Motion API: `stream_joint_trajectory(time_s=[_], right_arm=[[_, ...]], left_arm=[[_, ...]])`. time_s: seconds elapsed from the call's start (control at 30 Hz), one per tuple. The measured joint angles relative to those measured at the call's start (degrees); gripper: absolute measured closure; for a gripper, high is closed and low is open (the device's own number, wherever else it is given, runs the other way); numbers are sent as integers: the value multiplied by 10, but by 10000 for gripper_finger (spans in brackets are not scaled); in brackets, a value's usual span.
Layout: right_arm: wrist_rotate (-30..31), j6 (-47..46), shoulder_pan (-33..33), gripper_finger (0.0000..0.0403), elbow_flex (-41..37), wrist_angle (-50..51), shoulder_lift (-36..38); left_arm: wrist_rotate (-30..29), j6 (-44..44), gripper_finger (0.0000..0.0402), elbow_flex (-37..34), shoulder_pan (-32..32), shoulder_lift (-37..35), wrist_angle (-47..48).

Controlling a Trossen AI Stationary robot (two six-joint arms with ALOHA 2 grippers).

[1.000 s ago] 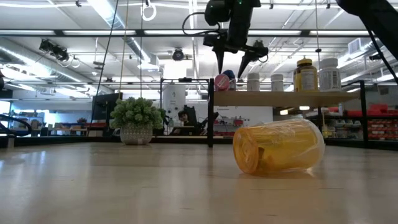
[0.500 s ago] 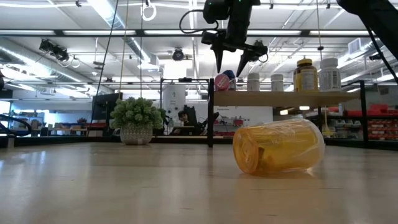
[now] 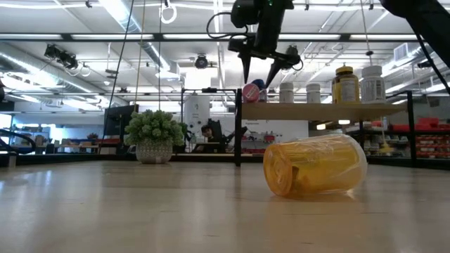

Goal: Pick and place medicine bottles onto shelf by color
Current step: Put the pink medicine bottle on the shelf

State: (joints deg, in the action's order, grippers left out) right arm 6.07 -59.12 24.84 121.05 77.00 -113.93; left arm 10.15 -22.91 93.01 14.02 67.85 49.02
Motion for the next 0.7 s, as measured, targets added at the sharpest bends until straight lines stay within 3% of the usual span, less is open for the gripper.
stream_joint_trajectory(time_s=[0.4, 0.7], right_arm=[[-23, -1, -3, 135, -59, -24, -1], [-22, 2, -2, 135, -62, -33, -1]], left_arm=[[0, 0, 221, 0, 0, 0, 0], [0, 0, 224, 0, 0, 0, 0]])
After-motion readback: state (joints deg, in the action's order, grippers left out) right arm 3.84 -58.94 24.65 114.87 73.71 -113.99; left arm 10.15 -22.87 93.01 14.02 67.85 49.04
